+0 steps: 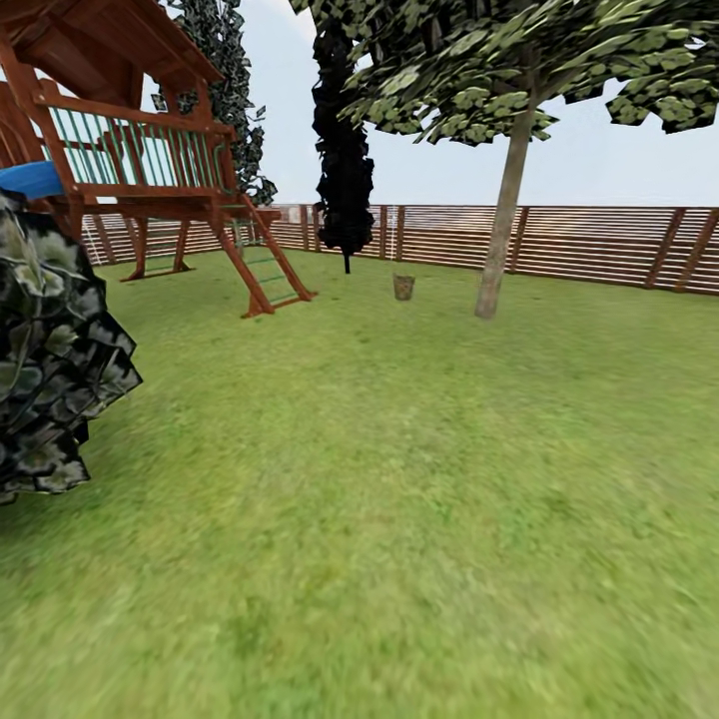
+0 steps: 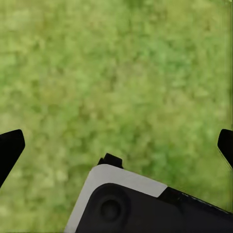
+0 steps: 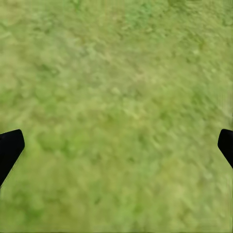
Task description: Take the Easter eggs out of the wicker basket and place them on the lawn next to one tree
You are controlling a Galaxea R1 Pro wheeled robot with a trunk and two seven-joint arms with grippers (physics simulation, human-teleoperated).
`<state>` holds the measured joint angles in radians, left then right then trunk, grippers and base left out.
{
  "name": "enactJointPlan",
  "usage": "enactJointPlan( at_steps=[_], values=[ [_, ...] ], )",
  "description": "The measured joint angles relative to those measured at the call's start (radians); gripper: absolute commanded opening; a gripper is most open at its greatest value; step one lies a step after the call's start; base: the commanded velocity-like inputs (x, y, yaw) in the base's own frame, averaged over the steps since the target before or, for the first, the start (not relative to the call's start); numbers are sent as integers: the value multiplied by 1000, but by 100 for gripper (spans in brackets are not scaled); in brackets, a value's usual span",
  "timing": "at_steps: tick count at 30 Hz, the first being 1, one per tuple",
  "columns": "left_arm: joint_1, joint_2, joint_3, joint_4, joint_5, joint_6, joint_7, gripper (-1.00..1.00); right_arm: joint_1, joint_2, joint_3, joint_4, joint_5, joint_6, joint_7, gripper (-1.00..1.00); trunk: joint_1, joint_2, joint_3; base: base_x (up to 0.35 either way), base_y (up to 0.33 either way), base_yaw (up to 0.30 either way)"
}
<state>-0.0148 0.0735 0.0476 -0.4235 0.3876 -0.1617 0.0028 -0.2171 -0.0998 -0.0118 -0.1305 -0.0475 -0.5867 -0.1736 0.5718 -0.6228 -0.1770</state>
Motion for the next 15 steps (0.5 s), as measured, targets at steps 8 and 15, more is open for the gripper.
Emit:
enactJointPlan(
  at_steps=[8, 15],
  values=[
    [0, 0, 0, 0, 0, 0, 0, 100, 0, 0, 0, 0, 0, 0, 0, 100, 0, 0, 0, 329, 0, 0],
    [0, 0, 0, 0, 0, 0, 0, 100, 0, 0, 0, 0, 0, 0, 0, 100, 0, 0, 0, 329, 0, 0]
  ],
)
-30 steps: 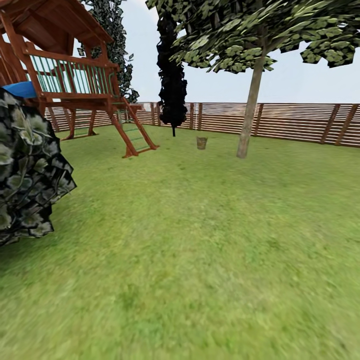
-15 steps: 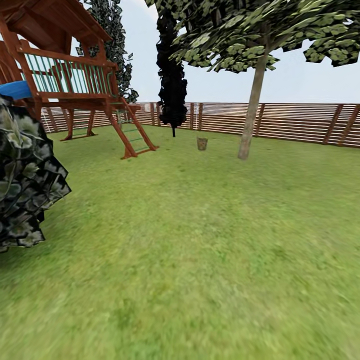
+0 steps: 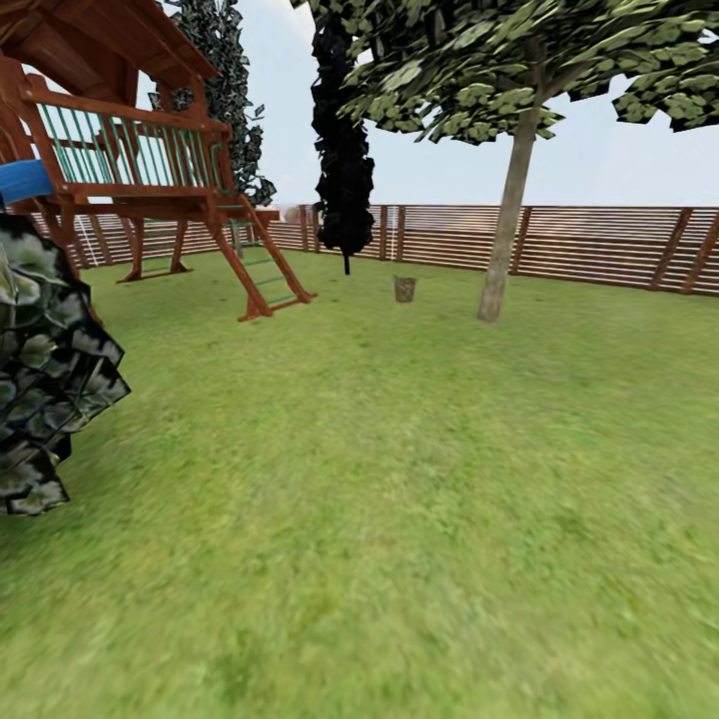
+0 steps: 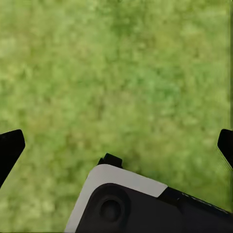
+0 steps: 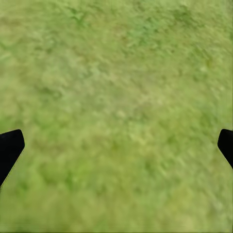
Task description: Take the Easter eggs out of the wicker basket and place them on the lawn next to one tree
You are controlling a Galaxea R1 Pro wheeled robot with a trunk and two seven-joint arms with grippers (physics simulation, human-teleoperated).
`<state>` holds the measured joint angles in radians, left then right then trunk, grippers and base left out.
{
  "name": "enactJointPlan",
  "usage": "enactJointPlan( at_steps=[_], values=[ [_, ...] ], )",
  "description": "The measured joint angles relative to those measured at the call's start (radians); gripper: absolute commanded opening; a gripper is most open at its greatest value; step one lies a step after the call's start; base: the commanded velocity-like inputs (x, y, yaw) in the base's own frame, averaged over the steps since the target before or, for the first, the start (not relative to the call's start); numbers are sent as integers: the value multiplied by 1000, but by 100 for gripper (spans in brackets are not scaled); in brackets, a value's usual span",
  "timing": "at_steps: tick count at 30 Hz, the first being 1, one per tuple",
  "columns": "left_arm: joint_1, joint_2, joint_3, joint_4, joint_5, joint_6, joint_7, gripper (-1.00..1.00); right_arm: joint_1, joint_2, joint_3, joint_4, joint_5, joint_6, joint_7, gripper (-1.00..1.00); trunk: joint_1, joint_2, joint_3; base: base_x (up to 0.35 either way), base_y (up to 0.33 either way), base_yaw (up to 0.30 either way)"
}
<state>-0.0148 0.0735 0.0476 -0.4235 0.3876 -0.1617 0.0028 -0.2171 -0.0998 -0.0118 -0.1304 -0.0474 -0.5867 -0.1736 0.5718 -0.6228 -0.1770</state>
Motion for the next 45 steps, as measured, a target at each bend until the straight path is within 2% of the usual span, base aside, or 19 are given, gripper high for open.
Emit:
enactJointPlan(
  at_steps=[28, 45],
  values=[
    [0, 0, 0, 0, 0, 0, 0, 100, 0, -1, 0, 0, 0, 0, 0, 100, 0, 0, -4, 329, 0, 14],
    [0, 0, 0, 0, 0, 0, 0, 100, 0, -1, 1, 0, 0, 0, 0, 100, 0, 0, -1, 329, 0, -53]
  ],
)
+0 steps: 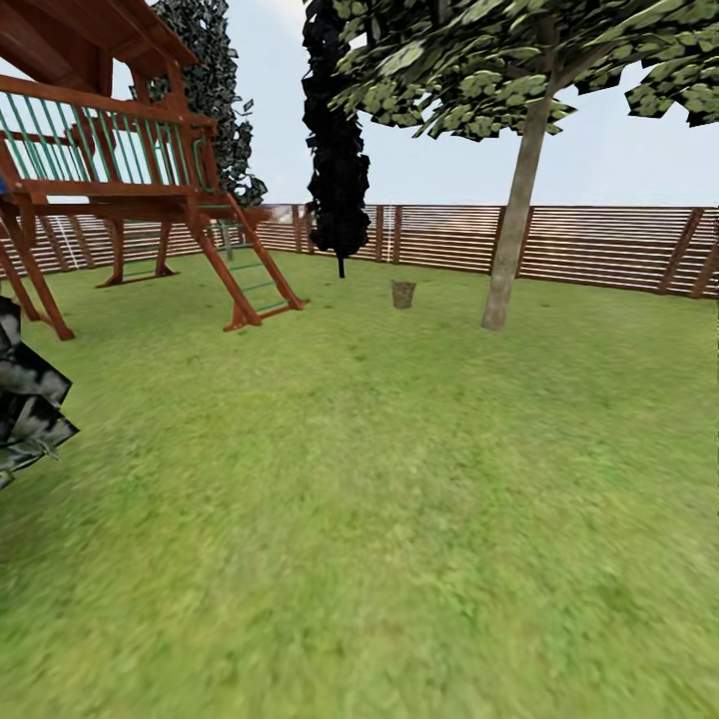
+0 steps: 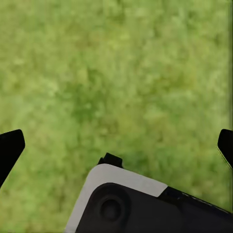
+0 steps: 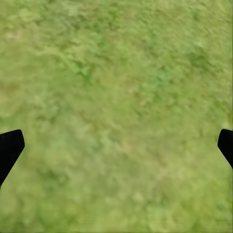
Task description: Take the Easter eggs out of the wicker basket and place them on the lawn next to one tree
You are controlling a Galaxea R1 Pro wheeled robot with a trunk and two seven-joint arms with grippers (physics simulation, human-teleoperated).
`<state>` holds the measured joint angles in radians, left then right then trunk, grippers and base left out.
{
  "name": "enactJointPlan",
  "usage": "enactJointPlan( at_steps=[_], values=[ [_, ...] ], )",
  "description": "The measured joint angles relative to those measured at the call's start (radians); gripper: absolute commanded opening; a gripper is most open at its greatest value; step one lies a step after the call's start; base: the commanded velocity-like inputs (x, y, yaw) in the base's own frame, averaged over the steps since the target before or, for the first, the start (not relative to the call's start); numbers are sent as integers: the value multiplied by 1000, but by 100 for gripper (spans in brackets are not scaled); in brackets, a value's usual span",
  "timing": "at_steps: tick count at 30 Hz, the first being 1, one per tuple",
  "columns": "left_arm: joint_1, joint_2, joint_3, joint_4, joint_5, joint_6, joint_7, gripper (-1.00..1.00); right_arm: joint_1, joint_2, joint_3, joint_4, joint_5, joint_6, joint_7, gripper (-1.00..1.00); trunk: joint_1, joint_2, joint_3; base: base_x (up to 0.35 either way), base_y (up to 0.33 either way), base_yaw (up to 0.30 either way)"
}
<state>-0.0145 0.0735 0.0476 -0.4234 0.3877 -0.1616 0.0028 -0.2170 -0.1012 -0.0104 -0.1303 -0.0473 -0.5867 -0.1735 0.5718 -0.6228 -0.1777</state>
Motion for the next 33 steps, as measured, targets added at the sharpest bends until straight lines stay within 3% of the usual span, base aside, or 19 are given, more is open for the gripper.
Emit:
enactJointPlan(
  at_steps=[33],
  values=[
    [0, 0, 0, -1, 0, 0, 0, 100, 0, 1, 0, 1, 0, 0, 0, 100, 0, 0, 0, 329, 0, -25]
  ],
)
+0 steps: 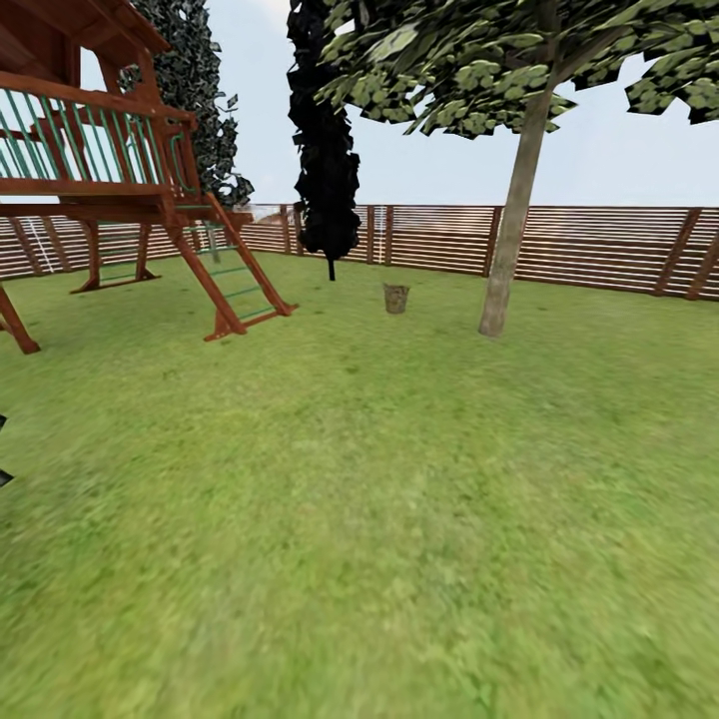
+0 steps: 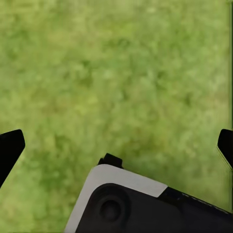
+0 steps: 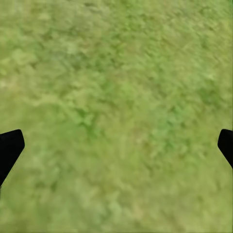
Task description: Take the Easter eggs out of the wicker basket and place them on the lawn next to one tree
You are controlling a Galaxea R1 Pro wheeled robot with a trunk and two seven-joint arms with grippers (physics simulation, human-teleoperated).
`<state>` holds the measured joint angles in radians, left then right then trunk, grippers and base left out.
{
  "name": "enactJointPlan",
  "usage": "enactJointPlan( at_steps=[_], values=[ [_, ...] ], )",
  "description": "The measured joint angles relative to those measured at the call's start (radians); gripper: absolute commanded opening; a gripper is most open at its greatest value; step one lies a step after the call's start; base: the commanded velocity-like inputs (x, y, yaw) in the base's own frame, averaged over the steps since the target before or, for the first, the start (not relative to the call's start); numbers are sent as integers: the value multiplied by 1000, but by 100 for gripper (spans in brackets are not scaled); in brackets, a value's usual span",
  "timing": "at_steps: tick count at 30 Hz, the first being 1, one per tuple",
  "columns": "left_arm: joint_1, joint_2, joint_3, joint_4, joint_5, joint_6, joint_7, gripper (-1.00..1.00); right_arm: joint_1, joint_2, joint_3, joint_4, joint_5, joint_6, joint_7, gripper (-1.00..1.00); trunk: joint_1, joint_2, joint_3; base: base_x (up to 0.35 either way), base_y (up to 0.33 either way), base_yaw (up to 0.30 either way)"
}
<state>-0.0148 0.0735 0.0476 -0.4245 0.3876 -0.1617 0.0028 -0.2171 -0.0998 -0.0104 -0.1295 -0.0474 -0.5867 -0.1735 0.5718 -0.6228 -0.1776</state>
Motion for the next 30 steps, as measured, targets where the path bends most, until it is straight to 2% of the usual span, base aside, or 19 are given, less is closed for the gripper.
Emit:
enactJointPlan(
  at_steps=[2, 30],
  values=[
    [0, 0, 0, 0, 0, 0, 0, 100, 0, 0, 0, 0, 0, 0, 0, 100, 0, 0, 0, 329, 0, -1],
    [0, 0, 0, -2, 0, -2, 0, 100, 0, 0, 0, 0, 0, 0, 0, 100, -108, 196, 88, 329, 0, 0]
  ],
)
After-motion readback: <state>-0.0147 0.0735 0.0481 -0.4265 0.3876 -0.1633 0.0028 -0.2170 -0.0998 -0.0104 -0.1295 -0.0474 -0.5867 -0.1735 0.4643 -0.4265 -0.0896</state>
